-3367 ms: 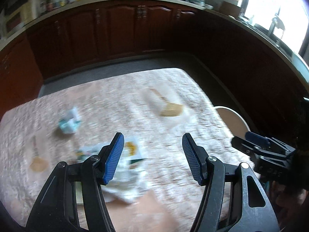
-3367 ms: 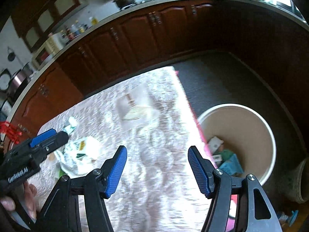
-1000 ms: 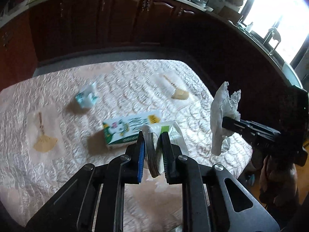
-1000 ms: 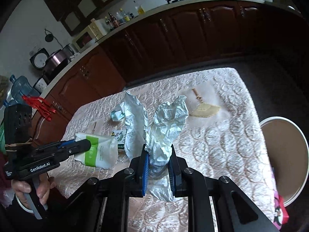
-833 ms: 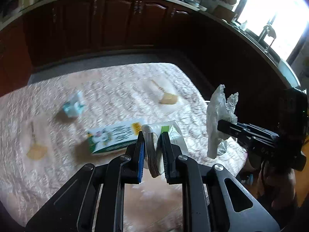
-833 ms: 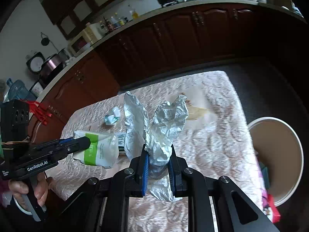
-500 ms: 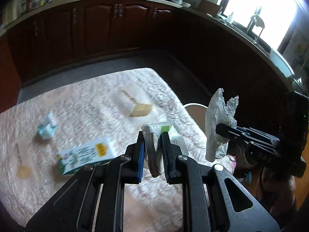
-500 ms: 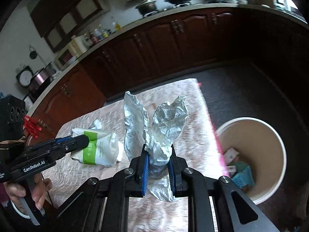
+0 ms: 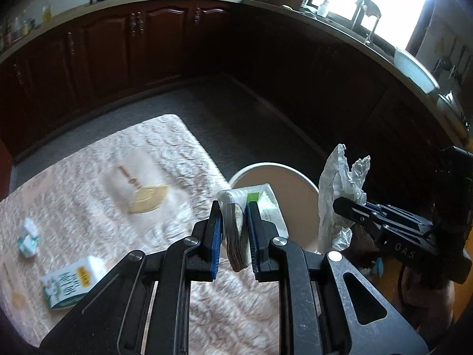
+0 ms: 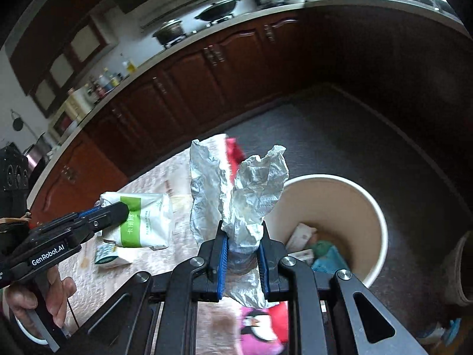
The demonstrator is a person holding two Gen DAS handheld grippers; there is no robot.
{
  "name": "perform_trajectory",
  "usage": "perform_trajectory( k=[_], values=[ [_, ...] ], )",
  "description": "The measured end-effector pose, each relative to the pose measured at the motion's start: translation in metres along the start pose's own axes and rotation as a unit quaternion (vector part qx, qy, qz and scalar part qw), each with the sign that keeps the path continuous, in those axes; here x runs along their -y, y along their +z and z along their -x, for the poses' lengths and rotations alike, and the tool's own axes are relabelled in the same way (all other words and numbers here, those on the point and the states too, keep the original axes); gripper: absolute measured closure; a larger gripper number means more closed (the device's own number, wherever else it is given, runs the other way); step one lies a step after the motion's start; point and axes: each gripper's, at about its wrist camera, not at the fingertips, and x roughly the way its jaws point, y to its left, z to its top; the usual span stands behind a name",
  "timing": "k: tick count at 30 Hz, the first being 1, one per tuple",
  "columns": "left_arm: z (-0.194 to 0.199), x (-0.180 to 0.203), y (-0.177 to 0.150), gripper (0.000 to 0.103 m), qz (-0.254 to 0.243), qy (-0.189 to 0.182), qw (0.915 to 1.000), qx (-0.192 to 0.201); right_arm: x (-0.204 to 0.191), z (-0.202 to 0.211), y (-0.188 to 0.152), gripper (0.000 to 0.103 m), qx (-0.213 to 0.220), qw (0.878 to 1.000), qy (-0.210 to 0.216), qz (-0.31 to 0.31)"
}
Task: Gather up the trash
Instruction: 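Carry the tissue pack and foil over the white bucket and open both tools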
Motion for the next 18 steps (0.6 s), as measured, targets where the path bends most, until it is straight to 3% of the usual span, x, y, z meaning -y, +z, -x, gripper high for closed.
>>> perform_trajectory(
  k=[18],
  values=[
    [-0.083,0.040,0.016,0.089,0.006,-0.020,0.9989,-0.042,0.069,-0.023,-0.003,0.086,-0.027,0.996,-0.062,-0.058]
  ],
)
